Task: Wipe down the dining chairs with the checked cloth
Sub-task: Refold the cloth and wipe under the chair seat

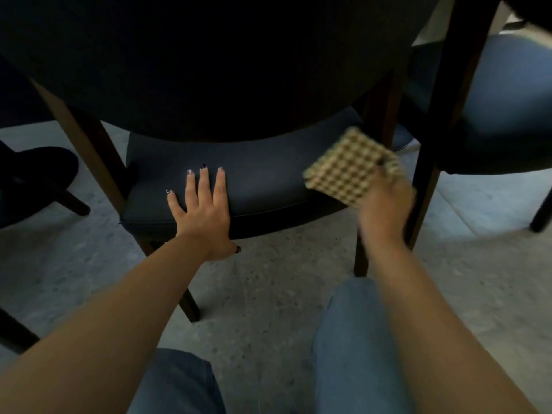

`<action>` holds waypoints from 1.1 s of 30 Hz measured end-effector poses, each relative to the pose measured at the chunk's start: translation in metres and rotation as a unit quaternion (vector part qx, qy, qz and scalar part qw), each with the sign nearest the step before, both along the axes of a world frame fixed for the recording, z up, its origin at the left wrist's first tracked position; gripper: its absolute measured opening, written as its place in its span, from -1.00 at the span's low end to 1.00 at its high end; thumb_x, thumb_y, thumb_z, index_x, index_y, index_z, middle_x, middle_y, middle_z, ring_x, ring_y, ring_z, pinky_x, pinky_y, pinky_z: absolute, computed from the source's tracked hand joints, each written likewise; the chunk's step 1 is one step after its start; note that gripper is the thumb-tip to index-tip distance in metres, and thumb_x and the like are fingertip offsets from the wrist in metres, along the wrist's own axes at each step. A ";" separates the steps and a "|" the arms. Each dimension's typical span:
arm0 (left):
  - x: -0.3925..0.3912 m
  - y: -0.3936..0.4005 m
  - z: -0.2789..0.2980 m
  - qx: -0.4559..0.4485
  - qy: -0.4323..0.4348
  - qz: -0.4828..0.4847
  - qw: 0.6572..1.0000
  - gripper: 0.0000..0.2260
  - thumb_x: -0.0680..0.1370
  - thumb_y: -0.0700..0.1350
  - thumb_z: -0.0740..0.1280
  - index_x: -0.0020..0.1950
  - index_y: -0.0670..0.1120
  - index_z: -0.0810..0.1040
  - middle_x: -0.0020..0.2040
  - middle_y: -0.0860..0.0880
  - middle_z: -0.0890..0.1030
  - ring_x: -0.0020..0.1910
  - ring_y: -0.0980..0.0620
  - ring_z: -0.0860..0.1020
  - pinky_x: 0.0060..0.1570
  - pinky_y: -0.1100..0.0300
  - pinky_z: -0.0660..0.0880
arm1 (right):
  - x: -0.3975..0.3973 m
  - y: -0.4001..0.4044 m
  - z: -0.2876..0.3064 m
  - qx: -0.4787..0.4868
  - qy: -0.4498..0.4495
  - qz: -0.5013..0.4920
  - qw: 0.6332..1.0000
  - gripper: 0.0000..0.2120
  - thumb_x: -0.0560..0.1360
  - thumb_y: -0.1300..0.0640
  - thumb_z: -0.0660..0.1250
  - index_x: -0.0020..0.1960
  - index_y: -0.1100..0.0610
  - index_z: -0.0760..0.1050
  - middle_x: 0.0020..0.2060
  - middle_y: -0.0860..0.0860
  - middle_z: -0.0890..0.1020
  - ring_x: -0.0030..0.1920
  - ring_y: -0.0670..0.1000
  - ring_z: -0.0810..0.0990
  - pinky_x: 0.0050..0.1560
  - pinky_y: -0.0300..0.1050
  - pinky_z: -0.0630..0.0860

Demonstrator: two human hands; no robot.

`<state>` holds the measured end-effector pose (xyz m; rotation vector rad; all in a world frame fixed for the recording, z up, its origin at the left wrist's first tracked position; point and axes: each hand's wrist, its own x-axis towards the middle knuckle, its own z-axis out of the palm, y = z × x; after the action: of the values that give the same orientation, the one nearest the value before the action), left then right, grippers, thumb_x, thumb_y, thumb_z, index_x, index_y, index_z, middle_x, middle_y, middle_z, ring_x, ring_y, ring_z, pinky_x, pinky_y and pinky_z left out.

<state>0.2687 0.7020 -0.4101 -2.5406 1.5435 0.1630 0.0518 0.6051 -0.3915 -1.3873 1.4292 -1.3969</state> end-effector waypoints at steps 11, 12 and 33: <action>-0.003 -0.001 0.000 0.000 -0.003 0.005 1.000 0.34 0.23 0.23 0.57 0.48 -0.06 -0.50 0.53 -0.14 -0.37 0.51 -0.22 -0.36 0.42 -0.33 -0.20 | -0.017 -0.068 -0.048 0.189 -0.012 -0.090 0.978 -0.69 0.63 0.13 0.05 0.26 0.13 0.48 -0.01 0.03 0.58 0.03 0.03 0.58 0.14 -0.07 0.52; -0.003 -0.001 0.000 -0.001 -0.004 0.006 1.000 0.34 0.23 0.22 0.57 0.48 -0.06 -0.49 0.54 -0.13 -0.36 0.51 -0.21 -0.36 0.42 -0.33 -0.21 | -0.003 -0.059 -0.042 0.179 -0.007 -0.097 0.979 -0.66 0.63 0.16 0.05 0.35 0.12 0.42 0.11 0.06 0.58 0.13 0.06 0.55 0.24 0.00 0.47; 0.002 0.055 -0.040 -0.269 0.065 0.055 0.959 0.07 0.41 0.03 0.50 0.58 -0.09 -0.28 0.58 -0.08 -0.28 0.55 -0.07 -0.29 0.48 -0.09 -0.21 | 0.019 0.064 0.028 0.110 -0.115 0.183 0.970 -0.68 0.61 0.22 0.15 0.32 0.01 0.43 0.11 -0.18 0.55 0.13 -0.14 0.54 0.07 -0.25 0.49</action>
<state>0.2709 0.7565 -0.4500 -3.0887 1.6785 -0.0941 0.0704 0.6694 -0.3630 -1.2270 1.0757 -1.0856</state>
